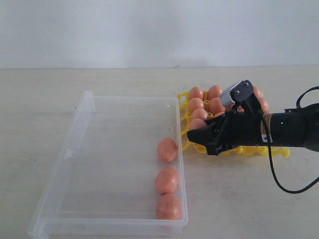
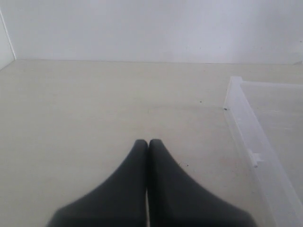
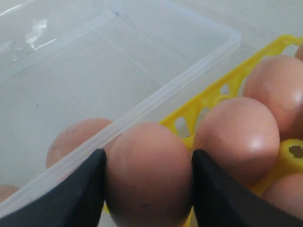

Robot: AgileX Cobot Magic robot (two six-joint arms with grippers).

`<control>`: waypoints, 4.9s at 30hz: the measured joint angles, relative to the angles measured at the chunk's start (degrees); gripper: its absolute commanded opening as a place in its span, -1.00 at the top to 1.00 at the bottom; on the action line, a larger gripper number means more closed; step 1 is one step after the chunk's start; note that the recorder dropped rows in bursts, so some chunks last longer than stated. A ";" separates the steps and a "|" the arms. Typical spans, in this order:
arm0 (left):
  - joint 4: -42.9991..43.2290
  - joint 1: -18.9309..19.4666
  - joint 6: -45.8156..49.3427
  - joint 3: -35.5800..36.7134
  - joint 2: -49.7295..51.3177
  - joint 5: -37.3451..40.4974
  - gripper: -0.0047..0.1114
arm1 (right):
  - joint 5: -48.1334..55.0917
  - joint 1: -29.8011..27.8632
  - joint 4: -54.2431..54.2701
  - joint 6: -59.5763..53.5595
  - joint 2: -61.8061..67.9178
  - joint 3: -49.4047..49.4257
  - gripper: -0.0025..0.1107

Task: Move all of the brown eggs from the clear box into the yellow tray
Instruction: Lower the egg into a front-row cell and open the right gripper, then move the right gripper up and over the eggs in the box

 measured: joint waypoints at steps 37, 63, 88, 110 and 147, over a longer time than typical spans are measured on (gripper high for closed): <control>0.00 0.00 0.00 0.00 0.00 0.00 0.99 | 1.33 0.00 -1.37 -3.64 0.00 0.00 0.05; 0.00 0.00 0.00 0.00 0.00 0.00 0.99 | 0.31 0.09 -4.14 -8.93 -0.11 0.00 -0.38; 0.00 0.00 0.00 0.00 0.00 0.00 0.99 | -6.35 4.38 -1.63 -2.56 -16.19 0.02 0.94; 0.00 0.00 0.00 0.00 0.00 0.00 0.99 | 117.02 38.32 50.44 -33.89 -12.39 -53.24 0.96; 0.00 0.00 0.00 0.00 0.00 0.00 0.99 | 117.21 38.56 51.95 -9.28 11.99 -56.15 -0.18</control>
